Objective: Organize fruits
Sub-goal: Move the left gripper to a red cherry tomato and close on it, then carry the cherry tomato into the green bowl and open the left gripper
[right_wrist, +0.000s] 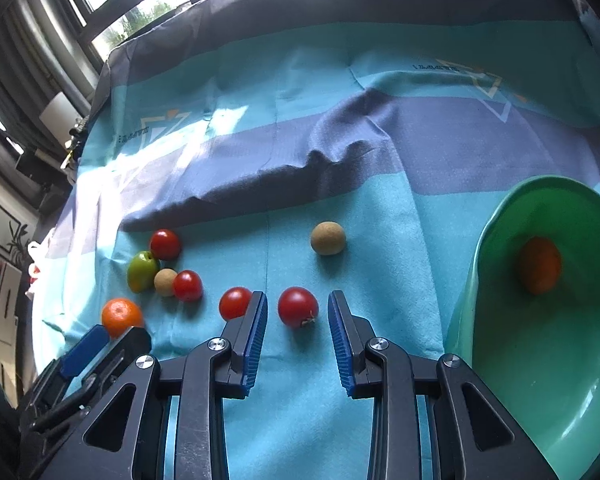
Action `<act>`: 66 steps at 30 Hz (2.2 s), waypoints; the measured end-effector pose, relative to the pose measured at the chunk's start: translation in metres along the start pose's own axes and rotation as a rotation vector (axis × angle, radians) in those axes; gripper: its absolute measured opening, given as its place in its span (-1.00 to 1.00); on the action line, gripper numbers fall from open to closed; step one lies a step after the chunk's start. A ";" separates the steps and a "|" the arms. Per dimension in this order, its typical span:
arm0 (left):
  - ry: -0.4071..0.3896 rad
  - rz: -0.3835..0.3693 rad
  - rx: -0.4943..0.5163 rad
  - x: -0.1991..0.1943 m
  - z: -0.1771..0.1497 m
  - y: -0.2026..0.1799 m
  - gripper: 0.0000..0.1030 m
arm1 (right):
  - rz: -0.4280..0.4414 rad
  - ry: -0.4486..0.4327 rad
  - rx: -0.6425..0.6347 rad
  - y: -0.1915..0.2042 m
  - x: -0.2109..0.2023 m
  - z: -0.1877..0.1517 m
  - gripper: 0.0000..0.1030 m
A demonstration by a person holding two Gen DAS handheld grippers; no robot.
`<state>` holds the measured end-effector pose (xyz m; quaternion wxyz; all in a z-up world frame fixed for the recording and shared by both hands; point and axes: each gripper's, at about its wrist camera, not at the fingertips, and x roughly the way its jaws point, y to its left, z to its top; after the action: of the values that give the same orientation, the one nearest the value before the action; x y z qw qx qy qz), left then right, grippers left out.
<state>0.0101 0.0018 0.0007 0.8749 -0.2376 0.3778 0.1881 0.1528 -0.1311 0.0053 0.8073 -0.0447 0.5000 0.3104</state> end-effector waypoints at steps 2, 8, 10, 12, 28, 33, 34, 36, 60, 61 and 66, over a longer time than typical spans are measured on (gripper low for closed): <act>0.007 -0.009 0.011 0.002 -0.002 -0.004 0.38 | 0.013 0.007 0.003 -0.001 0.000 -0.001 -0.37; 0.055 -0.021 0.048 0.015 -0.004 -0.013 0.10 | 0.012 0.039 0.016 -0.001 0.007 -0.001 -0.37; 0.070 -0.034 0.058 0.021 -0.003 -0.016 0.04 | 0.010 0.049 0.018 -0.001 0.010 0.000 -0.37; 0.074 -0.037 0.073 0.025 0.001 -0.019 0.01 | 0.009 0.051 0.021 -0.001 0.012 0.001 -0.37; 0.148 -0.041 0.186 0.067 0.027 -0.041 -0.30 | 0.030 0.092 0.064 -0.008 0.029 0.016 -0.37; 0.173 -0.020 0.184 0.079 0.025 -0.037 -0.35 | 0.010 0.119 0.065 -0.010 0.035 0.017 -0.37; 0.174 -0.016 0.187 0.080 0.025 -0.036 -0.35 | 0.007 0.125 0.062 -0.009 0.037 0.017 -0.37; 0.180 -0.014 0.186 0.081 0.023 -0.036 -0.39 | 0.007 0.137 0.065 -0.009 0.040 0.016 -0.37; 0.109 -0.051 0.095 0.039 0.014 -0.016 -0.48 | 0.030 0.121 0.064 -0.005 0.041 0.006 -0.43; 0.098 -0.060 0.097 0.035 0.014 -0.018 -0.48 | 0.030 0.108 0.062 -0.005 0.035 0.006 -0.43; 0.029 -0.115 0.127 0.006 0.014 -0.039 -0.48 | 0.070 -0.011 0.067 -0.012 -0.013 0.007 -0.43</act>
<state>0.0419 -0.0214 0.0158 0.8919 -0.2056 0.3876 0.1098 0.1612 -0.1440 0.0171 0.7997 0.0015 0.5069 0.3217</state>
